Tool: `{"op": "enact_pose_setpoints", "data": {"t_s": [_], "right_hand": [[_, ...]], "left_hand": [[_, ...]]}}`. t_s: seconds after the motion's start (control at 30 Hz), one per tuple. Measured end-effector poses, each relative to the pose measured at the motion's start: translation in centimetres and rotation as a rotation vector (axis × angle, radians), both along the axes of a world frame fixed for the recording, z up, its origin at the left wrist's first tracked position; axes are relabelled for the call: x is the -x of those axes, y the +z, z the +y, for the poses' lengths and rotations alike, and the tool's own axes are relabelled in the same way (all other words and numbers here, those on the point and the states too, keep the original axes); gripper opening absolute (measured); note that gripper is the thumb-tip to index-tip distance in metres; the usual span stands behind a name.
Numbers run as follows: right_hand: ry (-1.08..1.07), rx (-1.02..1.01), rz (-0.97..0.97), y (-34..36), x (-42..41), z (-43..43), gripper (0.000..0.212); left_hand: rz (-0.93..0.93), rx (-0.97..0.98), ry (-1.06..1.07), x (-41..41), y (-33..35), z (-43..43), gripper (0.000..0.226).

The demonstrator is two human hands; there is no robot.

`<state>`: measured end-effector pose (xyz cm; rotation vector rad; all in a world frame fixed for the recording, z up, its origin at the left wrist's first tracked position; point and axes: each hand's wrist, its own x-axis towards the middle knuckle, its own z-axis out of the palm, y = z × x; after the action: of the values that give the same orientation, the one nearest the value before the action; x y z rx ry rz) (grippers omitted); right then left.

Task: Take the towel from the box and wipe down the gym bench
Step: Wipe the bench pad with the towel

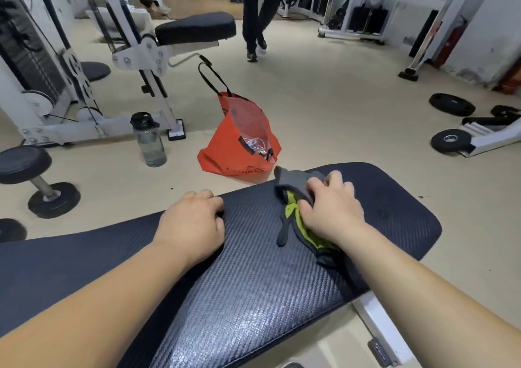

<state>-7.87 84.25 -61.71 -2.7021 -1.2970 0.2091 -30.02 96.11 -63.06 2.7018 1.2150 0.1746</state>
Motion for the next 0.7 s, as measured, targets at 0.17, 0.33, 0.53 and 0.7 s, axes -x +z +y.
{"op": "enact_pose_setpoints", "data": {"t_s": [0.17, 0.33, 0.53, 0.7], "right_hand": [[0.514, -0.064, 0.167, -0.3, 3.9, -0.6, 0.023], [0.021, -0.048, 0.12, 0.1, -2.2, -1.4, 0.021], [0.271, -0.07, 0.099, -0.5, -0.1, -2.1, 0.025], [0.171, -0.125, 0.271, -0.1, -3.0, -2.9, 0.019]], "left_hand": [[0.01, -0.036, 0.015, -0.6, 0.0, -0.5, 0.022], [0.01, -0.011, 0.024, -0.6, 0.2, -0.8, 0.021], [0.15, -0.065, 0.01, -2.1, 1.3, -1.0, 0.024], [0.34, -0.231, -0.104, -4.2, 2.3, -1.8, 0.023]]}}
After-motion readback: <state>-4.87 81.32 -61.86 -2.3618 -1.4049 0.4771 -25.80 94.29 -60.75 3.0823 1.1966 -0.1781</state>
